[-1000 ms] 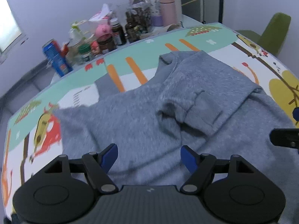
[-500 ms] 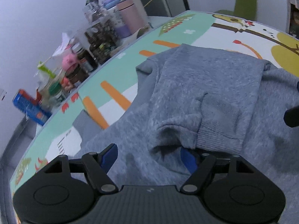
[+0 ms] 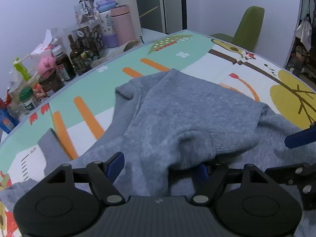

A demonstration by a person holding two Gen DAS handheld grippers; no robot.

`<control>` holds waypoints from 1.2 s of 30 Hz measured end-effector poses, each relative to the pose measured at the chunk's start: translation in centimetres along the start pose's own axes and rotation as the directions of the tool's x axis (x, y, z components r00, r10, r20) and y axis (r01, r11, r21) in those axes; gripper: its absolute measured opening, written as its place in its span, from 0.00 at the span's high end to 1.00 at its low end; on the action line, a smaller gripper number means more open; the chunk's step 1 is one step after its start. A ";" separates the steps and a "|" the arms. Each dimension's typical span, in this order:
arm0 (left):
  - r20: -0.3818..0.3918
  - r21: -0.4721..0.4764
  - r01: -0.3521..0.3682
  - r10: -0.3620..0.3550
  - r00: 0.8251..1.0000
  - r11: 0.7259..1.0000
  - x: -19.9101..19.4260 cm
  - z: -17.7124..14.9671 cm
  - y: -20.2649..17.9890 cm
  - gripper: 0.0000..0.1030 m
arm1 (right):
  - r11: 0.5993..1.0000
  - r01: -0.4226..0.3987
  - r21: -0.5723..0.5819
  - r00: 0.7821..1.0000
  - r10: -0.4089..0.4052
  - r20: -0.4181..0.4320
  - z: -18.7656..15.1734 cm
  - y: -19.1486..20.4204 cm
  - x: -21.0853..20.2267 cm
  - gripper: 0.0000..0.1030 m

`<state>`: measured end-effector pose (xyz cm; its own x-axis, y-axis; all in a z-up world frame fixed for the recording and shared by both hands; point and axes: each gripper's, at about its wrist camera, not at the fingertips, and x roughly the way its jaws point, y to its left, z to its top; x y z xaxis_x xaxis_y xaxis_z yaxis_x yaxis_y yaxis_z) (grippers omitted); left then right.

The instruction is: Fold clothes

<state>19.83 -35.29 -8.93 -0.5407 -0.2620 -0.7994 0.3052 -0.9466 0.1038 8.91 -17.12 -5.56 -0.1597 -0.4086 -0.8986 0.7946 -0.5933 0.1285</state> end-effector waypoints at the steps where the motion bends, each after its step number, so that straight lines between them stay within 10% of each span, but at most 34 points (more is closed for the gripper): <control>1: -0.002 -0.004 0.001 -0.001 1.000 1.000 0.2 0.2 -0.2 0.26 | 1.000 0.003 -0.001 1.000 -0.003 0.004 0.1 -0.1 0.1 0.40; 8: -0.029 -0.132 0.067 -0.072 0.997 0.989 1.6 0.7 0.1 0.33 | 1.000 -0.013 -0.012 1.000 0.014 0.026 1.2 -0.7 0.9 0.43; 17: -0.005 -0.337 0.069 -0.075 0.997 0.939 1.1 -0.1 2.9 0.84 | 0.999 -0.037 -0.028 0.999 0.038 0.027 1.7 -0.5 1.7 0.54; 36: 0.105 -0.631 -0.068 0.172 0.980 0.773 -10.3 -3.0 13.1 0.86 | 0.991 -0.079 -0.105 0.995 0.085 0.053 2.3 4.6 -0.3 0.54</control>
<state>31.75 -44.48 -1.09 -0.5592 -0.4388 -0.7034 0.7674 -0.5950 -0.2390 11.29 -21.31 -3.76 -0.1227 -0.4935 -0.8610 0.8621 -0.4829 0.1539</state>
